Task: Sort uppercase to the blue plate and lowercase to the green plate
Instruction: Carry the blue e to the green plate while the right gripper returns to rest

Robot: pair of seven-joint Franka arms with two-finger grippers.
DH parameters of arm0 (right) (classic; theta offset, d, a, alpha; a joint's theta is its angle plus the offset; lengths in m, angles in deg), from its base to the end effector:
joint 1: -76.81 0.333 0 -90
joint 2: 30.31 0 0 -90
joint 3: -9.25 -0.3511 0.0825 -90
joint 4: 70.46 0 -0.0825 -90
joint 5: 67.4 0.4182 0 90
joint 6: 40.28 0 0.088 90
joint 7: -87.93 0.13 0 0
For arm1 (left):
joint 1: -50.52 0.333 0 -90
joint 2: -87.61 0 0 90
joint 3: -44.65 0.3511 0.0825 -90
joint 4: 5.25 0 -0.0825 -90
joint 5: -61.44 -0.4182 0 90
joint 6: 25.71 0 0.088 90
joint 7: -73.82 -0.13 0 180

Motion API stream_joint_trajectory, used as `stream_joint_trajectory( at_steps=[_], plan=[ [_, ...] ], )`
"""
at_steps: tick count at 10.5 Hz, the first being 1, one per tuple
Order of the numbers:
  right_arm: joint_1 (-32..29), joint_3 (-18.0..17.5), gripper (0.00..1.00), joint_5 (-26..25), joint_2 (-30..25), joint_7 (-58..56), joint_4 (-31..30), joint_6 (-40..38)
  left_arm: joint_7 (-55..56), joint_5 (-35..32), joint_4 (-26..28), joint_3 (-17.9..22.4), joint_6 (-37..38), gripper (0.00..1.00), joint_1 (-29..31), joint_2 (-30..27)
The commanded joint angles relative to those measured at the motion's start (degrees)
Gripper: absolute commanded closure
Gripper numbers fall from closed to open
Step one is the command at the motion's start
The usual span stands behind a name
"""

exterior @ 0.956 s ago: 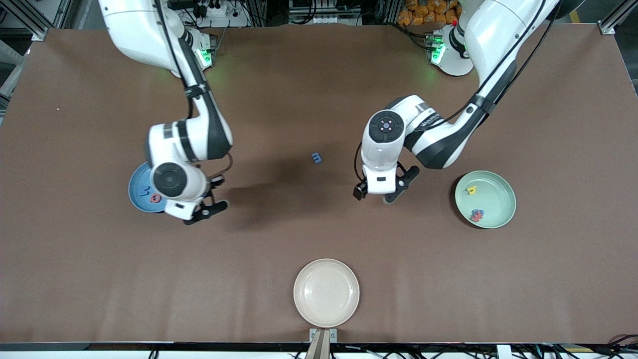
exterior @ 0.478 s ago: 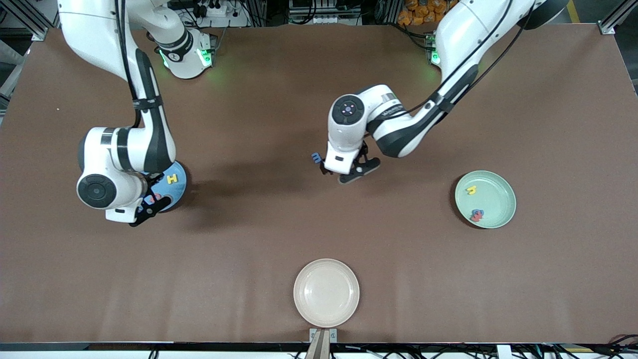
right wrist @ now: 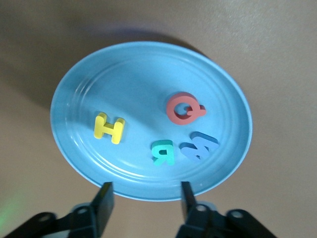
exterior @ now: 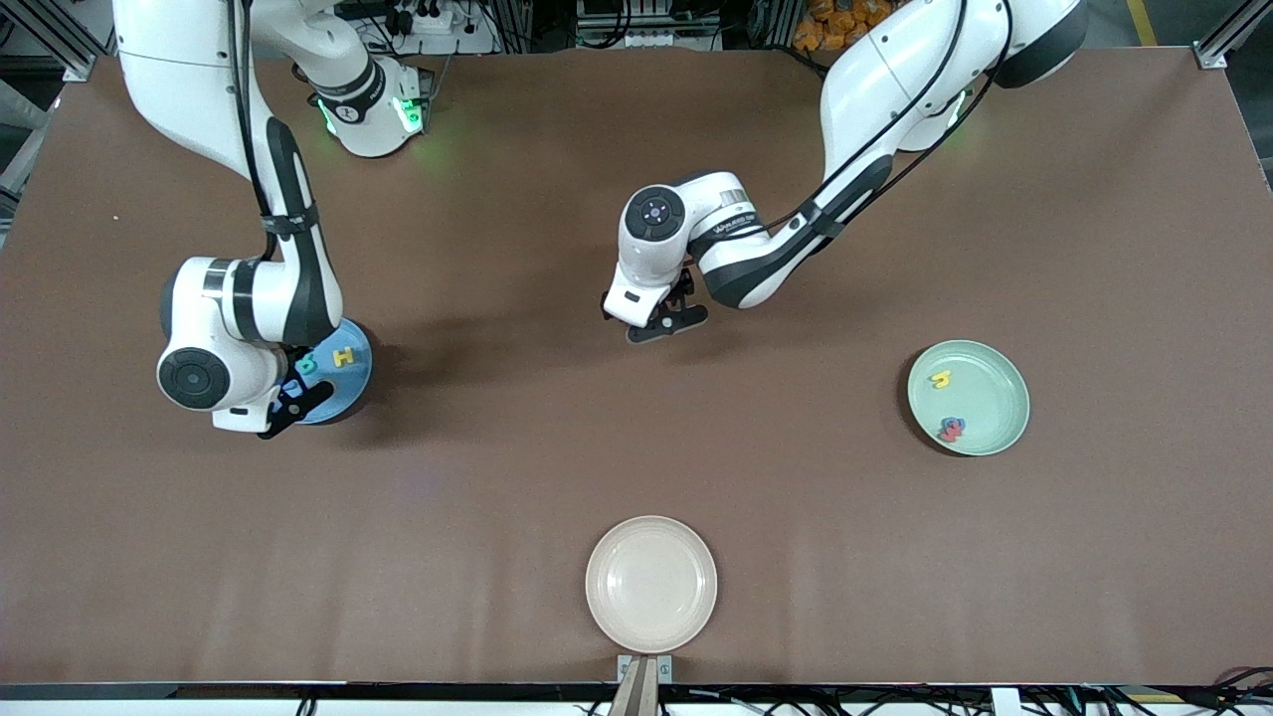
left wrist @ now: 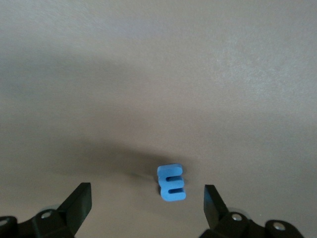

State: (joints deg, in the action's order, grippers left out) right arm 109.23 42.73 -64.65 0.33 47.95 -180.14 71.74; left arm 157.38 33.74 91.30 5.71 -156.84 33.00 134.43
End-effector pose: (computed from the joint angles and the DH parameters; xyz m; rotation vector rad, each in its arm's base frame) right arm 0.6079 -0.0001 0.2171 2.8039 0.9577 -0.7038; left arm 0.4517 -0.5585 0.1812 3.0552 0.4675 -0.1733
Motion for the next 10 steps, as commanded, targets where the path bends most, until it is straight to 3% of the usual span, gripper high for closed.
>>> stream_joint_trajectory(
  at_steps=[1,2,5,7,10],
  plan=[
    [-0.34,-0.16,0.0,-0.2,-0.67,0.24,-0.54,0.13,-0.68,-0.86,-3.56,2.97,-0.19,0.0,-4.16,2.83],
    [-0.43,-0.25,0.0,-0.11,-0.93,1.38,-0.19,-0.04,-0.41,-0.34,-3.65,5.43,-0.54,0.0,-6.62,2.84],
    [-2.09,-1.91,0.0,0.68,-3.65,10.57,3.22,-4.67,0.47,-0.34,-3.56,6.24,-1.33,0.0,-8.05,3.36],
    [-6.82,-7.17,0.0,0.86,-7.42,18.32,4.82,-6.28,0.47,-0.34,-3.65,6.16,-1.33,0.0,-7.96,3.19],
    [-9.47,-9.56,0.0,0.07,-10.6,18.7,6.74,-6.37,0.56,-0.43,-3.65,6.24,-1.33,0.0,-7.79,3.19]
  ],
)
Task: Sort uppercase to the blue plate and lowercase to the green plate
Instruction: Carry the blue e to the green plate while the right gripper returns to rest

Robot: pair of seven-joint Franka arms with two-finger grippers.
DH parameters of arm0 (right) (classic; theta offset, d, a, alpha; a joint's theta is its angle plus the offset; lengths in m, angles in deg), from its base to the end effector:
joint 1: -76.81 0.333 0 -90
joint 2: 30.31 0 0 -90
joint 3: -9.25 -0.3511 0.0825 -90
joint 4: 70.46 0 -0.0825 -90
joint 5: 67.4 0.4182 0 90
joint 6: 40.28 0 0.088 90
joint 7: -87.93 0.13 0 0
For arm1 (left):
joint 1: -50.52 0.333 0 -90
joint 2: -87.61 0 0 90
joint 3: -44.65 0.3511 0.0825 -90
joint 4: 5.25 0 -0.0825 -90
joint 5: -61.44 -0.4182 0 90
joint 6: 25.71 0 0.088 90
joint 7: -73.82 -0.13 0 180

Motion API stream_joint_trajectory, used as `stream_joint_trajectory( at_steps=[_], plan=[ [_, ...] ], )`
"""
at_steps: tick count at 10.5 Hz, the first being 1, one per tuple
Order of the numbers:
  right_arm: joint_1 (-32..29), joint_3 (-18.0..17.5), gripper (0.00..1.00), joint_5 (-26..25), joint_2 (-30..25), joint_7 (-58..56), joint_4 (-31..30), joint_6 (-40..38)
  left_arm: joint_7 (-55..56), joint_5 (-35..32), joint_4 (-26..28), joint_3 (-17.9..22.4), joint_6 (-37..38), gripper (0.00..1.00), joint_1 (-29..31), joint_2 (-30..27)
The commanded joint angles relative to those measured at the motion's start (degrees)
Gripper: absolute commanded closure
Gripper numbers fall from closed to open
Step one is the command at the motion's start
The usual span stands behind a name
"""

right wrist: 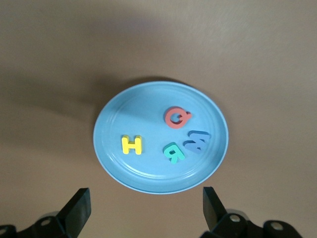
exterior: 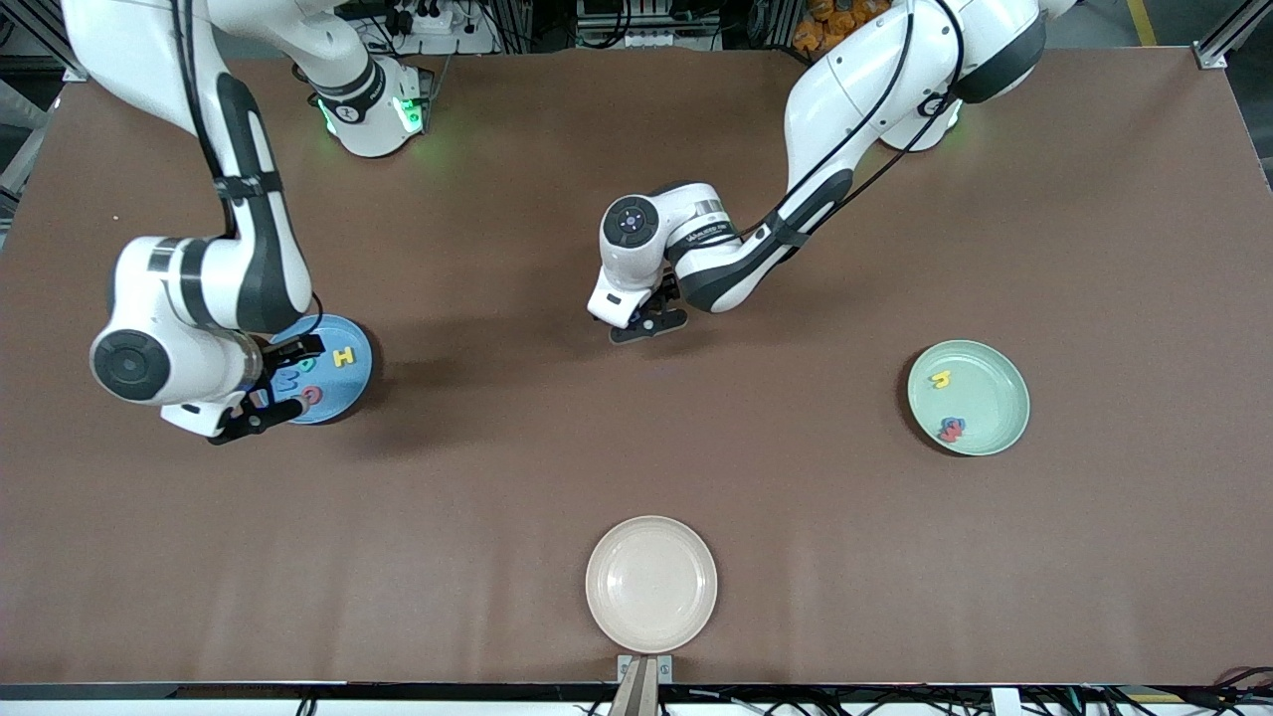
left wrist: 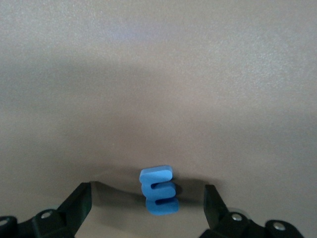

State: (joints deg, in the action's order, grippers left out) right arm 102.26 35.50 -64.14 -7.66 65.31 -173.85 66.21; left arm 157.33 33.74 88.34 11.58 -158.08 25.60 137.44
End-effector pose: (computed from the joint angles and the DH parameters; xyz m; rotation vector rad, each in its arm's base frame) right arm 0.6384 0.0139 0.3171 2.9940 0.5467 -0.4877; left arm 0.4352 -0.5807 0.1418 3.0996 0.4180 -0.1388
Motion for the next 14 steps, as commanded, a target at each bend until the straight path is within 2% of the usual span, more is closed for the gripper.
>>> stream_joint_trajectory(
  at_steps=[1,3,4,6,9,12,14],
  plan=[
    [-4.25,-4.52,0.0,-0.44,-3.39,1.95,1.17,-1.11,0.61,-0.34,-0.69,0.37,-0.08,0.33,-0.13,0.18],
    [-7.15,-8.47,0.0,-0.62,-4.37,7.99,4.67,-5.04,1.22,-0.42,-0.69,0.9,-0.08,0.98,-0.57,0.27],
    [-8.82,-11.1,0.0,-2.01,-4.63,10.28,7.21,-8.28,2.53,-0.51,-0.6,0.9,-0.08,1.0,-0.74,0.27],
    [-11.46,-16.47,0.0,-9.81,-7.69,15.21,9.52,-10.86,3.42,-0.6,-0.6,1.16,-0.08,1.0,-1.71,0.27],
    [-15.59,-19.91,0.0,-10.29,-13.67,15.49,9.44,-12.53,5.0,-0.51,-0.51,1.6,1.66,1.0,-0.4,-1.57],
    [-19.19,-22.98,0.0,-10.11,-18.59,16.1,9.53,-13.41,11.13,-0.51,-0.25,1.43,7.38,1.0,10.37,-7.45],
    [-19.91,-22.99,0.0,-9.94,-20.71,18.65,9.61,-13.5,10.02,-0.69,2.11,1.43,12.28,1.0,18.73,-12.1]
  ],
)
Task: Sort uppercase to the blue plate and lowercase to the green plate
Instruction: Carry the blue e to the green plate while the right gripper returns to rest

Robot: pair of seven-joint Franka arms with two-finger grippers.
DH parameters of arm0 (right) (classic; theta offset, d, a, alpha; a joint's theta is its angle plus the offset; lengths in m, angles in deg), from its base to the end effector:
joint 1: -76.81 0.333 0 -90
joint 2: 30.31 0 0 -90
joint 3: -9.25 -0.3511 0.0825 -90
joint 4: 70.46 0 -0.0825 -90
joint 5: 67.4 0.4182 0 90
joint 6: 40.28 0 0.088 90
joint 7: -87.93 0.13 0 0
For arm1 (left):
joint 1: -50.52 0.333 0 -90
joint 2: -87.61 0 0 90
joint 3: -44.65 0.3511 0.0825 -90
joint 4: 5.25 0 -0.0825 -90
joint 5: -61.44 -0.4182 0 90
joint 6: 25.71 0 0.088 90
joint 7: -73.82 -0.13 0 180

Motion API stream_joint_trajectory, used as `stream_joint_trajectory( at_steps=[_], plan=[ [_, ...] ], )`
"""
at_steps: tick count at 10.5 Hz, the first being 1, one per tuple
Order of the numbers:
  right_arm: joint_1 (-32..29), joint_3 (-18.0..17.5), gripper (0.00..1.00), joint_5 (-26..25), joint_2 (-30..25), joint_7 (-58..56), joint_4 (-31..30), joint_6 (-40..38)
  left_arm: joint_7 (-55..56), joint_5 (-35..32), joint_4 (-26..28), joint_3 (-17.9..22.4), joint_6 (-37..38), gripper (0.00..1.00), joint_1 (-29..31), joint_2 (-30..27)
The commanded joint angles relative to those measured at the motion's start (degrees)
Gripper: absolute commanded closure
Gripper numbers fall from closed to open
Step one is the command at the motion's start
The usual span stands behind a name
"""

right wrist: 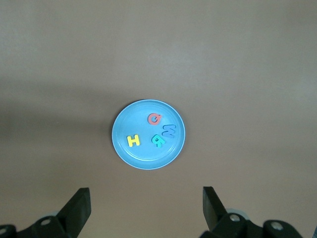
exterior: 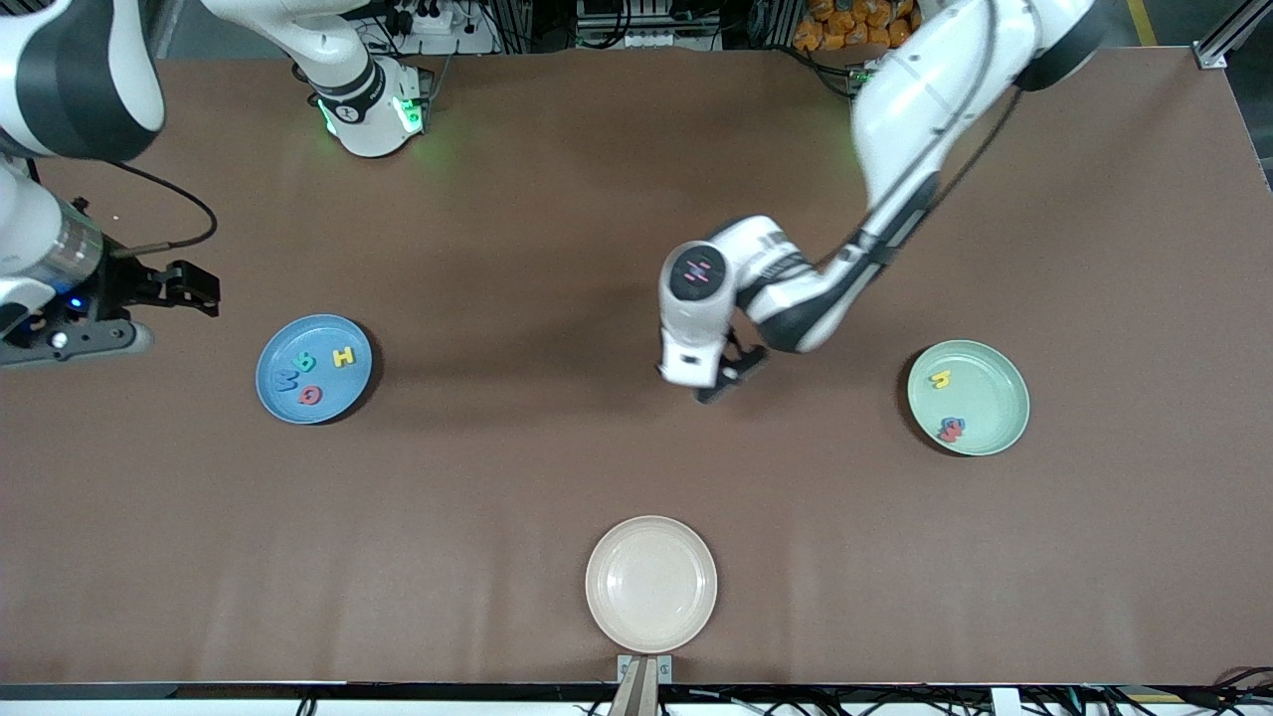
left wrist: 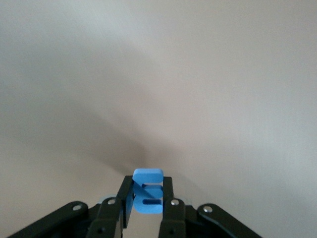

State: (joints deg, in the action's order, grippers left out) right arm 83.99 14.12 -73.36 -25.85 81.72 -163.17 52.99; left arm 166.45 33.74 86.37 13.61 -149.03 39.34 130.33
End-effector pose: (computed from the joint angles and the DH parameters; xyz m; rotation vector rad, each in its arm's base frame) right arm 0.6137 0.0135 0.5715 3.0223 0.2396 -0.1085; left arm 0.5920 -0.4322 0.2152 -2.8852 -1.0576 -0.0054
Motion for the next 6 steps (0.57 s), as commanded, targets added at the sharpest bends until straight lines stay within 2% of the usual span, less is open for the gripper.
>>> stream_joint_trajectory(
  at_steps=[1,4,6],
  plan=[
    [-1.64,-1.53,0.0,-0.02,-4.01,2.34,-1.07,-0.37,-2.25,-0.77,6.36,-0.77,5.78,1.0,9.12,-6.84],
    [-1.64,-1.45,0.0,3.23,-4.29,4.8,1.38,-5.02,-17.61,-0.51,8.4,-1.22,13.15,1.0,21.09,-8.79],
    [-1.73,-0.92,0.0,3.24,-4.37,3.93,1.56,-5.64,-26.49,-0.68,8.4,-1.04,15.99,1.0,27.42,-8.79]
  ],
)
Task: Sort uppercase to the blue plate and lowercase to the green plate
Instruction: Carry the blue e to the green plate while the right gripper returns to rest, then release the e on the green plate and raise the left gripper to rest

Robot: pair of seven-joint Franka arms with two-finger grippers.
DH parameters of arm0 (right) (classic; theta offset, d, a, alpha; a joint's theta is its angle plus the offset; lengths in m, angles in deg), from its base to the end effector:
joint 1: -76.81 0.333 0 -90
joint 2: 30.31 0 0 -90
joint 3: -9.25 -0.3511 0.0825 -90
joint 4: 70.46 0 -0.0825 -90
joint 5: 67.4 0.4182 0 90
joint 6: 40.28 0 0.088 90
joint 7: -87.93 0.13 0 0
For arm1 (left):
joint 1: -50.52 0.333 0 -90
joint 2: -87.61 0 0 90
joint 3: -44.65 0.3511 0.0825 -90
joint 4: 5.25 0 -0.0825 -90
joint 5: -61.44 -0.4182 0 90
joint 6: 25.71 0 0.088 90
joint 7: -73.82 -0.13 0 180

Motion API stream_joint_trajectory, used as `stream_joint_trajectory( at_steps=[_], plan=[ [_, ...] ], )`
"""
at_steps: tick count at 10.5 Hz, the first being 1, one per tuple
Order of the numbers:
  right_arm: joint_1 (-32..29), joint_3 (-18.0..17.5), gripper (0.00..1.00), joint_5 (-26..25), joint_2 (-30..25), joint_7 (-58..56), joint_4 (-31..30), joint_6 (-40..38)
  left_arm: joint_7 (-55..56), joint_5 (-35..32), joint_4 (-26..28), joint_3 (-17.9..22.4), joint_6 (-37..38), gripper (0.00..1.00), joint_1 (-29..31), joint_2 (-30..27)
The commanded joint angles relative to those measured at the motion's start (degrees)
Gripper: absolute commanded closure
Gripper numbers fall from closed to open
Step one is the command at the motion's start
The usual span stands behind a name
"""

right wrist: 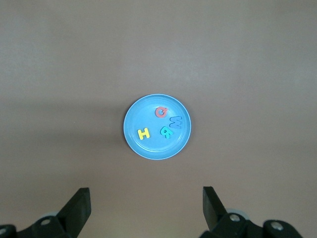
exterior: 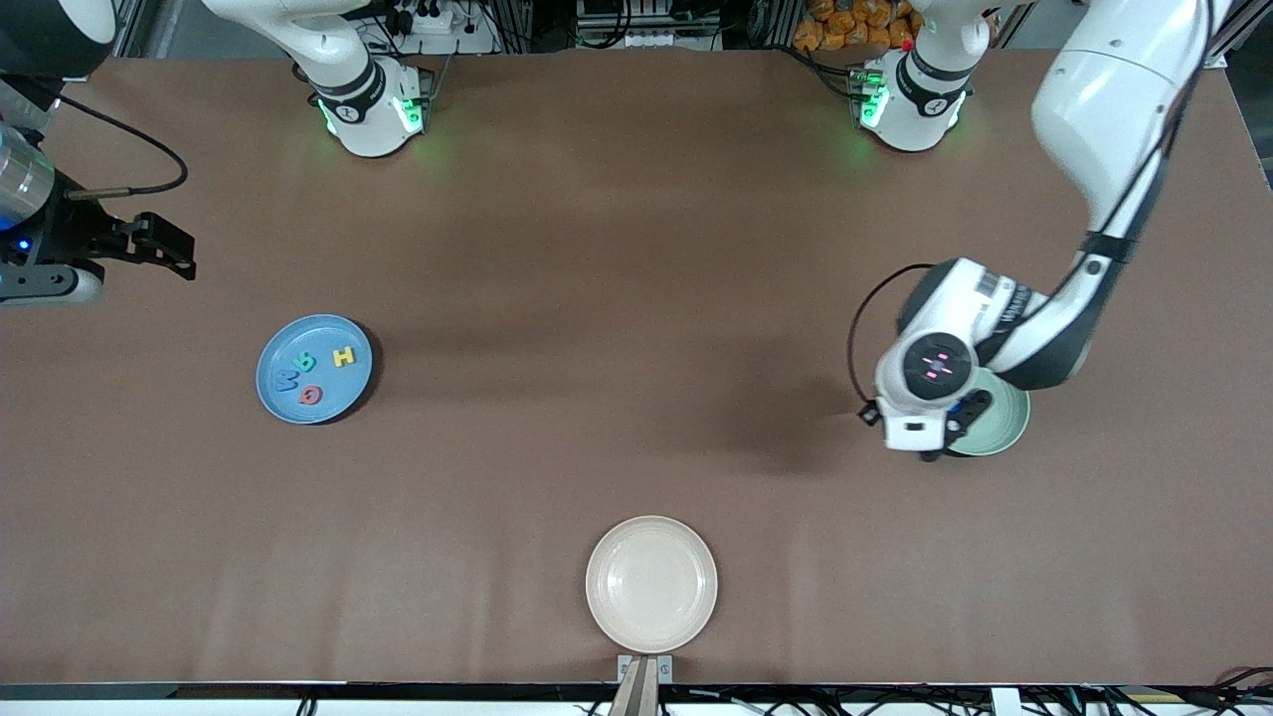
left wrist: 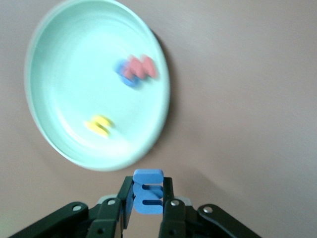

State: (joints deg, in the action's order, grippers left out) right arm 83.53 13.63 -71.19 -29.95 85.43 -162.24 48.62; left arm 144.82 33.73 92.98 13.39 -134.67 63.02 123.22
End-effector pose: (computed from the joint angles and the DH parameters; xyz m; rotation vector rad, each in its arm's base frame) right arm 0.5861 0.0154 0.6159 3.0710 0.1307 -0.0870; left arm 0.6554 -0.1461 0.2323 -2.6587 -0.9834 0.2119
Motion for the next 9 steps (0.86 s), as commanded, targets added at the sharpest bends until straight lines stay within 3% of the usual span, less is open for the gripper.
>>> stream_joint_trajectory(
  at_steps=[1,3,4,7,9],
  plan=[
    [-2.05,0.54,0.0,1.07,-0.28,-0.57,0.55,-2.14,-7.34,-1.46,1.62,-0.81,1.73,1.0,6.54,-1.69],
    [-3.46,1.86,0.0,0.98,-0.28,-5.3,1.16,-2.77,-11.91,-1.47,1.53,-0.81,1.82,0.95,9.81,-1.6],
    [-4.08,2.21,0.0,1.07,-0.28,-7.07,1.42,-2.85,-12.28,-1.56,1.62,-0.73,2.08,0.01,10.17,-1.42],
    [-4.17,2.13,0.0,1.59,-0.28,-6.82,3.44,-5.67,-12.28,-1.56,1.53,-0.81,2.08,0.0,10.09,-1.25],
    [-4.43,2.22,0.0,3.35,-0.28,-6.73,4.23,-5.84,-12.11,-0.86,1.35,-3.52,1.99,0.0,10.17,-2.3]
  ],
)
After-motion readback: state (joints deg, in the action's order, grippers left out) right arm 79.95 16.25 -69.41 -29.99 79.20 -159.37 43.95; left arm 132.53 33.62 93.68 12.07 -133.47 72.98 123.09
